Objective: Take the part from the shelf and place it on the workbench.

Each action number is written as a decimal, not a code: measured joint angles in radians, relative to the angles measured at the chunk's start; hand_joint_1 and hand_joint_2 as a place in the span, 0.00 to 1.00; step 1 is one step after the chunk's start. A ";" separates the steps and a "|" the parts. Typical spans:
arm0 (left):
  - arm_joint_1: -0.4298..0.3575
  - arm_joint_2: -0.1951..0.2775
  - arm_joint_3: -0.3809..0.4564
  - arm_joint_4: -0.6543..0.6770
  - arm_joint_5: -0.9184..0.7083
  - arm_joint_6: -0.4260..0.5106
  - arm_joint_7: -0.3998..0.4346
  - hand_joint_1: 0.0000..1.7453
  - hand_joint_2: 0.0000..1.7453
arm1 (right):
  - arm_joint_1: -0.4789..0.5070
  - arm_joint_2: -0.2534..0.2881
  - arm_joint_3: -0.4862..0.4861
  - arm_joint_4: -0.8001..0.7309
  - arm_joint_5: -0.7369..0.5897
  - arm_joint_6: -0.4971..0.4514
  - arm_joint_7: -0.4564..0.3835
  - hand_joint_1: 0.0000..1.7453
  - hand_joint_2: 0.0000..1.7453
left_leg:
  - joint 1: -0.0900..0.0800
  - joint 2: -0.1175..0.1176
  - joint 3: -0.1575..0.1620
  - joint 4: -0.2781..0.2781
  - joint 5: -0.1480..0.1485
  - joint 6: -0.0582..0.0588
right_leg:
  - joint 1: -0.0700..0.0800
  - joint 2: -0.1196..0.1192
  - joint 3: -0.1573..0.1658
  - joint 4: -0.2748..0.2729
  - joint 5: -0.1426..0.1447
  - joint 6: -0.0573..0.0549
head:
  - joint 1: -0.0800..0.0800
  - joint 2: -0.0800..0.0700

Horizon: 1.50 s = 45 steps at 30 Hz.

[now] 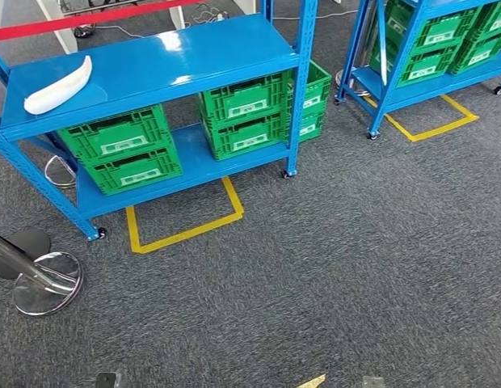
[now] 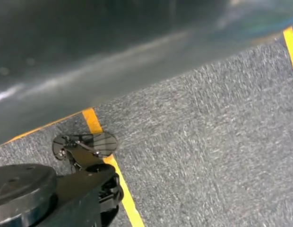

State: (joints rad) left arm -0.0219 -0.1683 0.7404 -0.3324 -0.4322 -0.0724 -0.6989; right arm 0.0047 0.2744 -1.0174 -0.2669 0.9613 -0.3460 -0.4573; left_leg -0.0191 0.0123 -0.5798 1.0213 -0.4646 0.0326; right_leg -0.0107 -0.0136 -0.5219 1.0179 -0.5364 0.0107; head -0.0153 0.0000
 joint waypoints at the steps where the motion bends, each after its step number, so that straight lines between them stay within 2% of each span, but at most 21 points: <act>1: 0.001 -0.001 0.000 0.000 0.000 0.000 0.000 0.00 0.00 | 0.000 0.000 0.000 0.000 0.001 0.000 0.000 0.00 0.00 | 0.003 -0.003 0.004 -0.011 -0.001 -0.001 | -0.001 -0.003 -0.002 -0.001 -0.002 0.005 | 0.000 0.000; 4: 0.003 -0.003 0.000 -0.001 0.001 -0.001 0.000 0.00 0.00 | -0.001 0.000 0.000 0.000 0.002 0.000 0.000 0.00 0.00 | 0.012 -0.010 0.022 -0.036 0.004 0.002 | 0.000 0.003 -0.032 0.065 -0.042 0.018 | 0.003 0.000; 6: 0.001 -0.005 0.000 -0.002 0.002 -0.001 0.000 0.00 0.00 | -0.001 0.000 0.000 0.000 0.003 0.000 0.000 0.00 0.00 | 0.011 -0.014 0.027 -0.037 0.000 0.005 | -0.001 0.009 -0.100 0.193 -0.094 0.023 | 0.004 0.000; 8: 0.002 -0.006 0.000 -0.002 0.001 -0.001 0.000 0.00 0.00 | 0.000 -0.001 0.000 0.000 0.003 0.000 0.000 0.00 0.00 | 0.010 -0.022 0.033 -0.036 -0.006 0.005 | -0.002 0.010 -0.155 0.271 -0.102 0.027 | 0.004 0.000; 9: 0.003 -0.006 0.000 -0.002 0.001 -0.001 0.000 0.00 0.00 | 0.001 -0.001 0.000 0.000 0.004 0.000 0.000 0.00 0.00 | 0.010 -0.026 0.039 -0.036 -0.010 0.004 | -0.002 0.010 -0.156 0.254 -0.075 0.028 | 0.004 0.000; 11: 0.004 -0.007 0.000 -0.002 0.001 -0.001 0.000 0.00 0.00 | 0.002 -0.002 0.000 0.000 0.004 0.000 0.000 0.00 0.00 | 0.010 -0.036 0.054 -0.036 -0.020 -0.002 | -0.003 0.017 -0.107 0.131 0.009 0.026 | 0.004 0.000; 13: 0.002 -0.007 0.000 -0.002 0.001 -0.001 0.000 0.00 0.00 | 0.000 -0.002 0.000 0.000 0.004 0.000 0.000 0.00 0.00 | 0.008 -0.044 0.061 -0.032 -0.030 -0.012 | -0.003 0.031 -0.054 0.024 0.047 0.021 | 0.003 0.000; 18: 0.002 -0.007 0.000 -0.003 0.001 -0.001 0.000 0.00 0.00 | 0.001 -0.002 -0.001 -0.001 0.006 0.000 0.000 0.00 0.00 | 0.010 -0.045 0.055 -0.012 -0.050 -0.035 | -0.005 0.028 -0.031 -0.005 0.040 -0.003 | -0.001 0.000; 20: 0.000 -0.006 0.000 -0.004 0.001 -0.001 0.000 0.00 0.00 | 0.001 -0.002 -0.001 -0.001 0.007 0.000 0.000 0.00 0.00 | 0.014 -0.030 0.010 0.077 -0.095 -0.048 | -0.008 0.017 -0.024 -0.009 0.037 -0.013 | -0.006 0.000; 22: 0.000 -0.006 0.000 -0.004 0.001 -0.001 0.000 0.00 0.00 | 0.001 -0.002 -0.001 -0.001 0.008 0.000 0.000 0.00 0.00 | 0.020 -0.024 -0.065 0.209 -0.143 -0.056 | -0.008 0.005 -0.019 -0.010 0.031 -0.018 | -0.008 0.000; 24: 0.004 -0.006 0.000 -0.004 0.001 -0.001 0.000 0.00 0.00 | 0.002 -0.002 -0.001 -0.001 0.009 0.000 0.000 0.00 0.00 | 0.023 -0.022 -0.101 0.254 -0.127 -0.057 | -0.008 -0.004 -0.011 -0.009 0.024 -0.018 | -0.008 0.000; 27: 0.005 -0.006 0.000 -0.004 0.002 -0.001 0.000 0.00 0.00 | 0.001 -0.002 -0.001 -0.001 0.011 0.000 -0.001 0.00 0.00 | 0.019 0.004 -0.039 0.096 -0.012 -0.045 | -0.006 -0.017 0.008 -0.010 0.009 -0.011 | -0.008 0.000; 28: 0.004 -0.006 0.000 -0.004 0.002 -0.001 0.000 0.00 0.00 | 0.001 -0.002 -0.001 -0.001 0.011 0.000 -0.001 0.00 0.00 | 0.015 0.017 -0.014 0.040 0.005 -0.038 | -0.004 -0.022 0.012 -0.010 0.003 -0.007 | -0.009 0.000; 30: 0.001 -0.006 0.000 -0.004 0.002 -0.001 0.000 0.00 0.00 | 0.001 -0.002 -0.001 -0.001 0.013 0.001 -0.001 0.00 0.00 | 0.008 0.032 0.005 -0.005 0.002 -0.028 | 0.000 -0.034 0.016 -0.011 -0.004 0.004 | -0.007 0.000; 33: 0.005 -0.006 0.000 -0.005 0.002 -0.001 0.000 0.00 0.00 | 0.000 -0.002 -0.001 -0.002 0.016 0.001 -0.002 0.00 0.00 | 0.013 0.011 0.014 -0.023 0.002 -0.014 | -0.001 -0.044 0.023 -0.010 -0.017 0.020 | -0.004 0.000; 35: 0.004 -0.006 0.000 -0.005 0.002 -0.001 0.000 0.00 0.00 | -0.001 -0.002 -0.001 -0.002 0.017 0.001 -0.005 0.00 0.00 | 0.018 -0.002 0.025 -0.034 0.003 -0.004 | -0.002 -0.019 -0.012 0.067 -0.059 0.026 | 0.001 0.000; 38: 0.002 -0.008 0.000 -0.005 0.003 -0.002 0.000 0.00 0.00 | 0.001 -0.002 -0.001 -0.002 0.017 0.001 -0.006 0.00 0.00 | 0.016 -0.023 0.029 -0.033 -0.003 0.004 | -0.002 0.009 -0.127 0.263 -0.121 0.030 | 0.005 0.000; 40: 0.004 -0.009 0.000 -0.005 0.003 -0.002 0.000 0.00 0.00 | 0.003 -0.002 -0.001 -0.002 0.017 0.001 -0.006 0.00 0.00 | 0.016 -0.034 0.038 -0.033 -0.010 0.004 | -0.001 0.011 -0.147 0.254 -0.075 0.029 | 0.005 0.000; 42: 0.005 -0.010 0.000 -0.005 0.003 -0.002 0.000 0.00 0.00 | 0.003 -0.003 -0.001 -0.002 0.017 0.002 -0.006 0.00 0.00 | 0.015 -0.042 0.051 -0.033 -0.020 -0.002 | -0.002 0.013 -0.102 0.126 0.014 0.027 | 0.006 0.000; 43: 0.005 -0.010 0.000 -0.005 0.003 -0.002 0.000 0.00 0.00 | 0.002 -0.003 -0.001 -0.002 0.017 0.003 -0.006 0.00 0.00 | 0.013 -0.046 0.056 -0.030 -0.026 -0.007 | -0.003 0.015 -0.074 0.062 0.041 0.024 | 0.006 0.000; 45: 0.004 -0.010 0.000 -0.005 0.003 -0.002 0.000 0.00 0.00 | 0.001 -0.003 -0.001 -0.002 0.017 0.004 -0.007 0.00 0.00 | 0.010 -0.049 0.057 -0.026 -0.032 -0.017 | -0.002 0.021 -0.047 0.005 0.051 0.015 | 0.006 0.000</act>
State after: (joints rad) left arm -0.0177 -0.1784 0.7401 -0.3375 -0.4295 -0.0740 -0.6989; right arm 0.0056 0.2712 -1.0186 -0.2688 0.9782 -0.3420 -0.4639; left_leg -0.0095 -0.0368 -0.5229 0.9952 -0.4971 0.0159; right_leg -0.0129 0.0069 -0.5691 1.0232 -0.4855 0.0261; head -0.0098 0.0000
